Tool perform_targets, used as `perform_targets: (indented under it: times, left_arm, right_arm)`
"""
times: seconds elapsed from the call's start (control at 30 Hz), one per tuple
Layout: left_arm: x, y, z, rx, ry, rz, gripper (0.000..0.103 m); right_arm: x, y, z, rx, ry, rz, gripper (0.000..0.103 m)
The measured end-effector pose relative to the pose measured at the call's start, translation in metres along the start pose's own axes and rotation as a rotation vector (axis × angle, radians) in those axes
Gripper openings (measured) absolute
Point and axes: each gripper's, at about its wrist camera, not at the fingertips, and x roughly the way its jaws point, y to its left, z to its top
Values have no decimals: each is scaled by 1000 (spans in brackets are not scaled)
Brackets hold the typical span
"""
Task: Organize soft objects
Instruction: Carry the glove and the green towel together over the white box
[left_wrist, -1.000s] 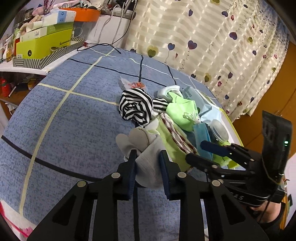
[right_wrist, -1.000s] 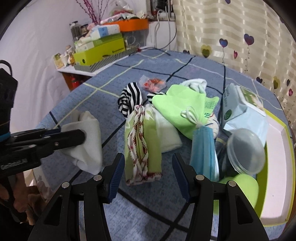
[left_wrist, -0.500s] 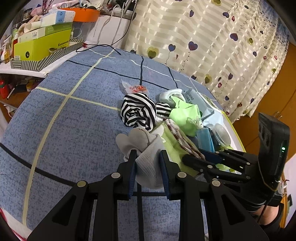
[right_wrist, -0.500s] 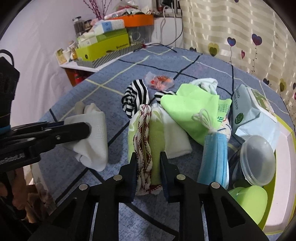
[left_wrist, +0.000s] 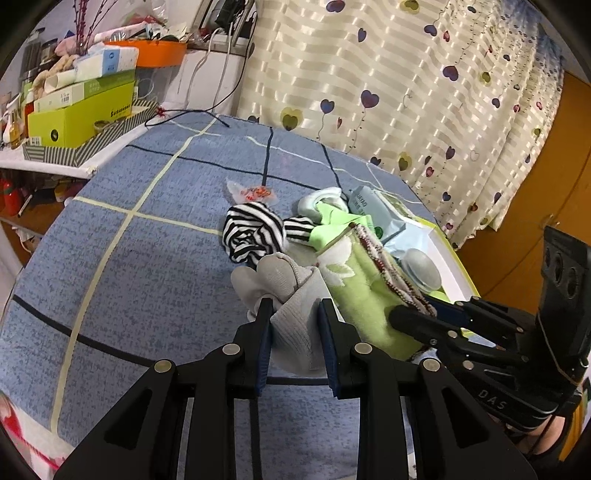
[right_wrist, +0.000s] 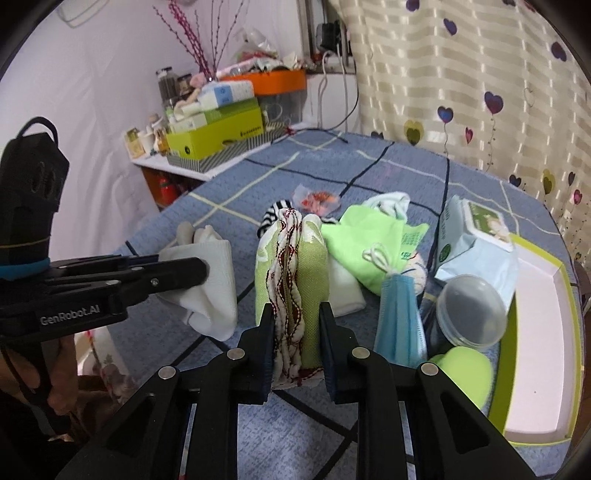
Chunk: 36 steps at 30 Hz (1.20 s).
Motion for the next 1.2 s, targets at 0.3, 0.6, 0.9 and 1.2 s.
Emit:
perform_targets:
  times: [0.3, 0.6, 0.9, 1.2]
  left_arm:
    - [-8, -22, 10, 41, -29, -15, 26]
    - [1, -49, 24, 84, -33, -45, 26]
    - [11, -87, 39, 146, -40, -97, 26]
    - [35, -142, 46, 232, -12, -161, 26]
  right_arm:
    - [-35, -9, -1, 18, -77, -13, 21]
    - [-62, -39, -3, 83, -130, -57, 21]
    - [-89, -78, -10, 153, -175, -113, 21]
    - [-108, -127, -29, 244, -192, -179, 21]
